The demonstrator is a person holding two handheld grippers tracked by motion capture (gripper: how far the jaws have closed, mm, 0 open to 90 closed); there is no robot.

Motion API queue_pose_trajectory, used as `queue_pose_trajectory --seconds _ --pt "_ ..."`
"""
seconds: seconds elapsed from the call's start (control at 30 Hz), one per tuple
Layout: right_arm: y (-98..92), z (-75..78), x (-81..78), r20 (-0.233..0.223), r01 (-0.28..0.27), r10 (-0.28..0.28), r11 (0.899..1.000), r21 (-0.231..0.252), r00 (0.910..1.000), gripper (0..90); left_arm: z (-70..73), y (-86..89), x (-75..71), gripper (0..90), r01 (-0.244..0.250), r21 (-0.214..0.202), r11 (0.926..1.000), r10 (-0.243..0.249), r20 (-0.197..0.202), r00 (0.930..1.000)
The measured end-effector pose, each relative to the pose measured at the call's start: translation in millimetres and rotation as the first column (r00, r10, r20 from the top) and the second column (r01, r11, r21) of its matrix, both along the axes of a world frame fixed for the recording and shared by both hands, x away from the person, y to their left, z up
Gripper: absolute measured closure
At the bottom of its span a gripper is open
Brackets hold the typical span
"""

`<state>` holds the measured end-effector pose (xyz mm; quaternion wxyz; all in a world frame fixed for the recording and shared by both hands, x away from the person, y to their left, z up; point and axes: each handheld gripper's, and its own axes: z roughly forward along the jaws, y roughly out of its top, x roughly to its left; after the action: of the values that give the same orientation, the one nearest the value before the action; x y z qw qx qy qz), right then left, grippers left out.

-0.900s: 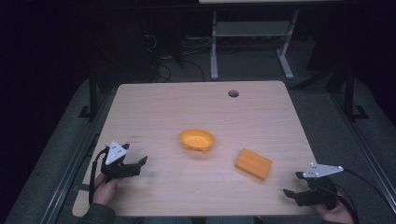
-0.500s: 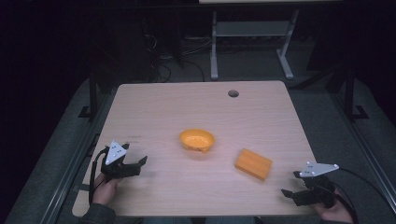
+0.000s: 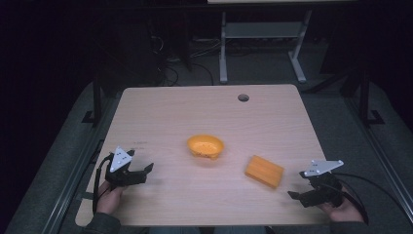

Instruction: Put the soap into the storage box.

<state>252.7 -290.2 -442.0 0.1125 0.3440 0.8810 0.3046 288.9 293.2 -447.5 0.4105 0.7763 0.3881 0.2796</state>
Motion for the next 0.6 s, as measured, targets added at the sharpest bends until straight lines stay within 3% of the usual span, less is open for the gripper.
queue_pose_trajectory --seconds 0.27,0.6 --pt "11.7 15.5 12.0 0.015 -0.035 0.035 0.999 -0.022 0.9993 15.8 0.4 1.1 0.1 14.0 -0.006 -0.004 1.0 0.006 0.002 1.0" --pt "23.4 22.2 19.0 0.011 -0.063 0.063 0.998 -0.03 0.9979 15.9 0.5 1.8 0.4 14.0 -0.005 -0.006 1.0 0.006 0.007 1.0"
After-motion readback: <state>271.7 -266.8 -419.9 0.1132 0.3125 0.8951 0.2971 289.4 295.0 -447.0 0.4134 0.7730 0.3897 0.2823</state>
